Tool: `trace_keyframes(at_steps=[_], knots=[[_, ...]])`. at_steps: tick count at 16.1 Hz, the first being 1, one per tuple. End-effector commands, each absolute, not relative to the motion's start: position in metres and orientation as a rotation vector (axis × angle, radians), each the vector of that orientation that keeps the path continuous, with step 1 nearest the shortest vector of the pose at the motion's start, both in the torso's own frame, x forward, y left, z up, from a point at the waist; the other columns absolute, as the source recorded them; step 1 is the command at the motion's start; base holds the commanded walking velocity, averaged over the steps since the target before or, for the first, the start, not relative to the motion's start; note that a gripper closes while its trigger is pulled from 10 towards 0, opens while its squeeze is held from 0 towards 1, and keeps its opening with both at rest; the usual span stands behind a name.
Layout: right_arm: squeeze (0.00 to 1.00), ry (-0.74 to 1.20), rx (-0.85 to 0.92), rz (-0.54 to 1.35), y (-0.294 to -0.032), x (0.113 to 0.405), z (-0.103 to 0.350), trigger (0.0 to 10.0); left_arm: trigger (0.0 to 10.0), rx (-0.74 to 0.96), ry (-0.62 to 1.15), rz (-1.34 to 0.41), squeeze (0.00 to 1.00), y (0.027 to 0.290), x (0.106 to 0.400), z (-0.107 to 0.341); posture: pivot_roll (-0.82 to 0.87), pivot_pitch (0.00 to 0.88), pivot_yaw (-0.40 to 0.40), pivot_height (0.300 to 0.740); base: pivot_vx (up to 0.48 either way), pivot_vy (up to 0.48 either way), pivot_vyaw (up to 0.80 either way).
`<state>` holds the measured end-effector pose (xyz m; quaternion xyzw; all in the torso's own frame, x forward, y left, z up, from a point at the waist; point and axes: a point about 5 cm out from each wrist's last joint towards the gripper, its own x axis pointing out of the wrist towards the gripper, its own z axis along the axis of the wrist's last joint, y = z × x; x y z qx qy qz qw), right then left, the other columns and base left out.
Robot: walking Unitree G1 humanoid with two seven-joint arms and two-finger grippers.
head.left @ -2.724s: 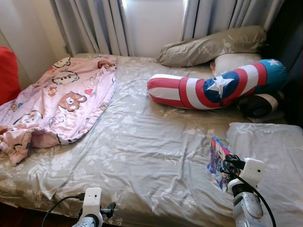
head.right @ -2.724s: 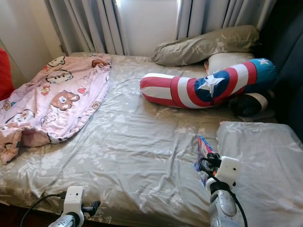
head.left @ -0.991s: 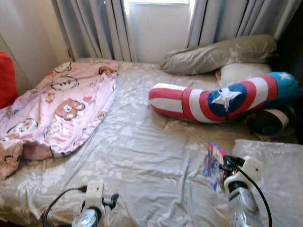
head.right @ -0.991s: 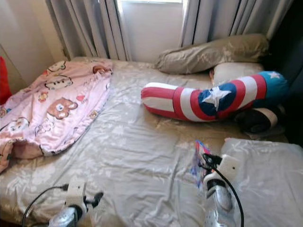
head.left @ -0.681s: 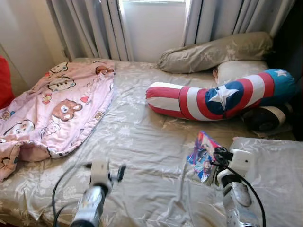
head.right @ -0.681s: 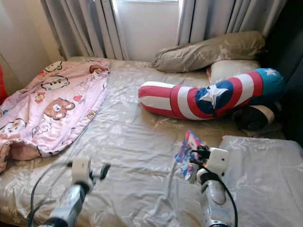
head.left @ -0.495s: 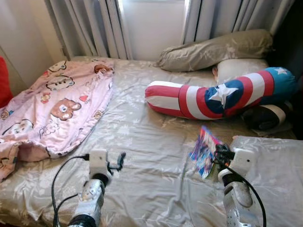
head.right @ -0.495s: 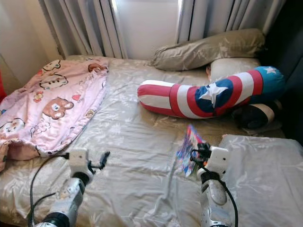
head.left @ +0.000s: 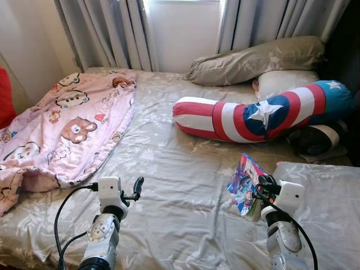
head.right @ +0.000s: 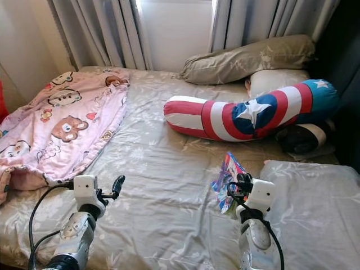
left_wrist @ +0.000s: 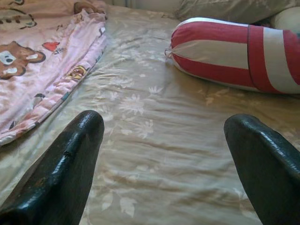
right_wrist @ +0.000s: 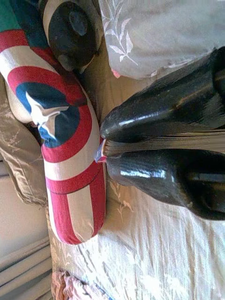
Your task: Clean up the room
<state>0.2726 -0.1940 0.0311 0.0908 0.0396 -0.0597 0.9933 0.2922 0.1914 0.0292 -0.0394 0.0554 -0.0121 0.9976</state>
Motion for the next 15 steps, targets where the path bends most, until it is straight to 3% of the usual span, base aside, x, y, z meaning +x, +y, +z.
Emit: trace_keyframes(at_steps=[1,3,10,15], knots=[[0.00,0.026,0.171,-0.100,-0.193,0.280,0.044,10.0,10.0,-0.085,0.095,-0.020,0.00,0.193,0.294,0.033,-0.04,0.000,0.010,0.710,0.000,0.000,0.00],[0.00,0.038,0.173,-0.110,-0.193,0.280,0.043,10.0,10.0,-0.081,0.086,-0.026,0.00,0.193,0.296,0.036,-0.03,0.000,0.015,0.685,0.000,0.000,0.00],[0.00,0.082,0.335,-0.181,-0.191,0.292,0.036,10.0,10.0,-0.018,0.084,-0.054,0.00,0.200,0.293,0.038,0.01,0.000,0.031,0.685,0.000,0.000,0.00],[0.00,0.112,0.299,-0.185,-0.188,0.290,0.031,10.0,10.0,0.000,0.095,-0.046,0.00,0.208,0.287,0.035,0.01,0.008,0.045,0.670,0.000,0.000,0.00]])
